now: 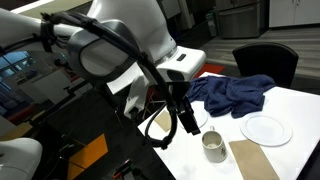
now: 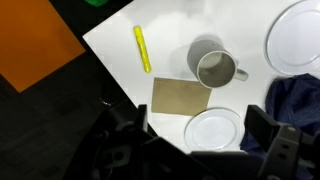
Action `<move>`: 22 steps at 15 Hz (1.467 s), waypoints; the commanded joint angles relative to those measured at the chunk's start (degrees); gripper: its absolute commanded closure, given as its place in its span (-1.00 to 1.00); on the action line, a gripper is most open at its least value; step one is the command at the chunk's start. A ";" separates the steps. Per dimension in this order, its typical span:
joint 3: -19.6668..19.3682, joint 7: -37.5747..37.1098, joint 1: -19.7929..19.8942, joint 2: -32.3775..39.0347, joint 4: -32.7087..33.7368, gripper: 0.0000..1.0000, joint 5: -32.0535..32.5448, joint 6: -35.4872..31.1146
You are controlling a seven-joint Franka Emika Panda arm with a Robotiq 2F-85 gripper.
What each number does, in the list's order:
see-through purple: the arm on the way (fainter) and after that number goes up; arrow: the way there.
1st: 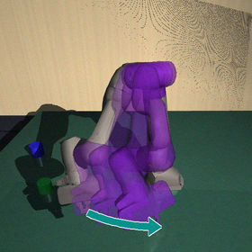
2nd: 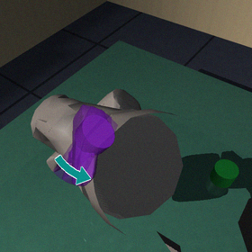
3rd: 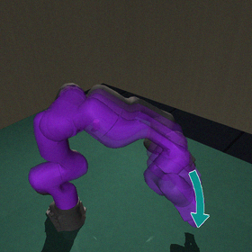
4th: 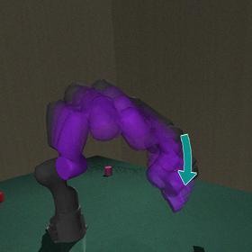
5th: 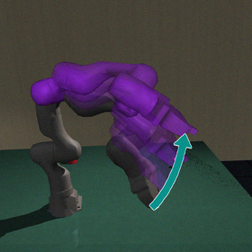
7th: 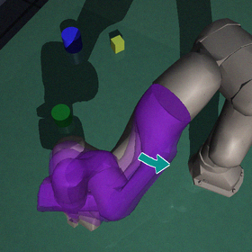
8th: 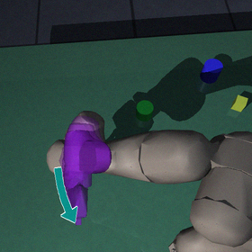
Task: Pick up the yellow marker and put it in the white mug
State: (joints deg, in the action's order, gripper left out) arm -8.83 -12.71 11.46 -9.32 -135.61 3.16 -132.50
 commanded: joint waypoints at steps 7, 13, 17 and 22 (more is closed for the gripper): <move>-3.37 -2.70 2.13 12.48 1.49 -1.00 6.36 -16.15; -5.96 -2.73 1.34 22.17 3.40 -1.00 5.99 -19.07; -7.47 -3.45 0.34 28.36 5.78 -1.00 6.18 -18.93; -8.65 -2.76 -0.45 30.87 6.22 -1.00 5.96 -18.22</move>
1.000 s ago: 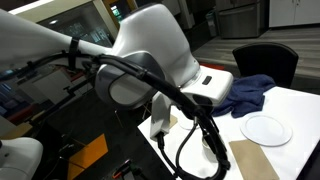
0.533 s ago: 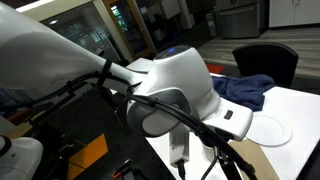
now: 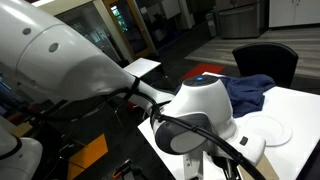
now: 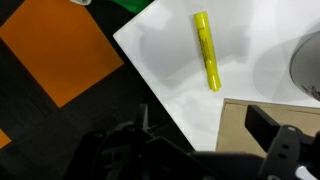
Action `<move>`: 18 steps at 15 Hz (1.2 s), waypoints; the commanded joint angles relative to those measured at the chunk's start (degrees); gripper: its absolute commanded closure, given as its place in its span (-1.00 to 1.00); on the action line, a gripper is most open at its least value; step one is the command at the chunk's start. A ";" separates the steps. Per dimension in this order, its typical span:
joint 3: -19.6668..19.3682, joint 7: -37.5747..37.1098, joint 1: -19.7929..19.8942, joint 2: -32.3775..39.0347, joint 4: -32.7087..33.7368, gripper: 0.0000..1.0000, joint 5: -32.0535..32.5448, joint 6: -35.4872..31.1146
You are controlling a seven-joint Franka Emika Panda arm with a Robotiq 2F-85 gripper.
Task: Pick up the yellow marker and put it in the white mug
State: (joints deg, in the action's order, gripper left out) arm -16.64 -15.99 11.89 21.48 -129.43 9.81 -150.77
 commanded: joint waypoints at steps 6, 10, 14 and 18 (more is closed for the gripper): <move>-1.30 -0.57 -1.97 1.59 -0.30 -1.00 0.22 -3.63; -0.51 1.24 -1.46 5.42 -0.18 -1.00 -1.35 -8.67; 1.16 5.39 0.34 9.79 0.66 -1.00 -3.67 -12.00; 4.46 11.76 3.06 13.14 2.66 -1.00 -6.98 -11.87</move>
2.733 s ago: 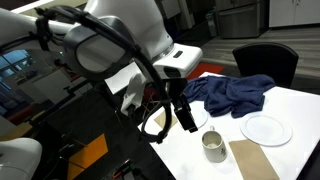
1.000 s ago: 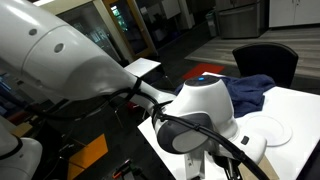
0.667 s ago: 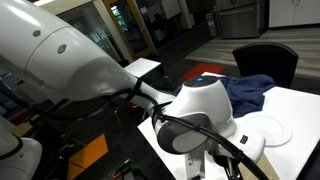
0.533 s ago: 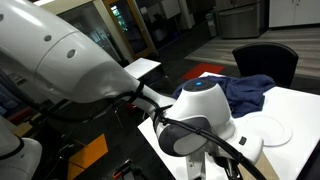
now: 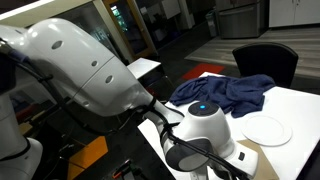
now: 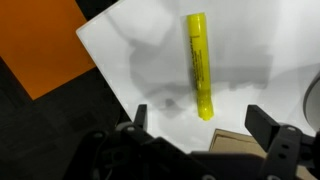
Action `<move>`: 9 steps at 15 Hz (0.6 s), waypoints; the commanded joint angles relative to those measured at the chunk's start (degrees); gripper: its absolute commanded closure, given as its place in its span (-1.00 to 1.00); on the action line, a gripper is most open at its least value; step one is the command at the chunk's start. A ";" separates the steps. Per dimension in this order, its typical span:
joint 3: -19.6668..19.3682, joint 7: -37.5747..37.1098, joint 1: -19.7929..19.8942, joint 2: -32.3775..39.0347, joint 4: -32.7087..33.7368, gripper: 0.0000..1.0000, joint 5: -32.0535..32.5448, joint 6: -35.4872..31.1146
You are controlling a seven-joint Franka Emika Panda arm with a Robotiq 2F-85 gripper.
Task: Pick up the yellow marker and put it in the white mug
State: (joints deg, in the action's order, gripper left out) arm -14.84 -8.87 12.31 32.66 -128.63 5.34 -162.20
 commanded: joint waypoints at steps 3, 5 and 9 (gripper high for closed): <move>3.36 7.01 3.23 3.69 3.43 -0.87 -3.28 0.03; 3.51 7.93 3.46 4.90 4.72 -0.57 -3.32 0.44; 3.65 9.00 3.52 6.72 6.24 -0.56 -3.14 1.08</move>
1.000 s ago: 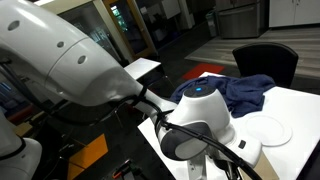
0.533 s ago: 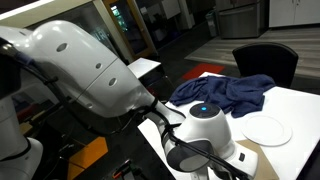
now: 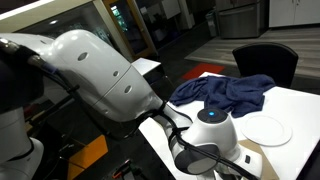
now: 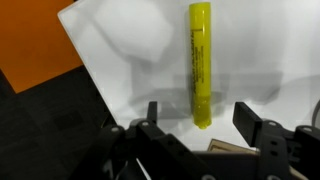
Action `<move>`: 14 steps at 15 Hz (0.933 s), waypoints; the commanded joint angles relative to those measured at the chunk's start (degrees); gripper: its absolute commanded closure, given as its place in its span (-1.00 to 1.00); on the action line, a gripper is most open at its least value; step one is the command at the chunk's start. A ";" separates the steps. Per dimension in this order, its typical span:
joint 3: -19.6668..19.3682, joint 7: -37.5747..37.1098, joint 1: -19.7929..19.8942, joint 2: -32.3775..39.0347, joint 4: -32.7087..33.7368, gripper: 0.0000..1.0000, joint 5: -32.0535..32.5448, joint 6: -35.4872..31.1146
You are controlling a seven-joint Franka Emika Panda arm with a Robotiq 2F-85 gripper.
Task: Pick up the yellow marker and put it in the white mug
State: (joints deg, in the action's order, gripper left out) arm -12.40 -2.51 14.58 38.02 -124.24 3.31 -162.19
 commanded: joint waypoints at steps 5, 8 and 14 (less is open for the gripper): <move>1.54 3.56 1.50 3.12 2.93 -0.04 -1.14 1.47; 1.48 3.51 1.44 3.70 3.29 0.32 -1.10 1.56; 1.46 3.16 1.04 3.34 3.49 0.91 -1.01 2.80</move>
State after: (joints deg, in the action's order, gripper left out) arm -11.39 -1.28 14.80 41.53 -121.75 3.31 -161.92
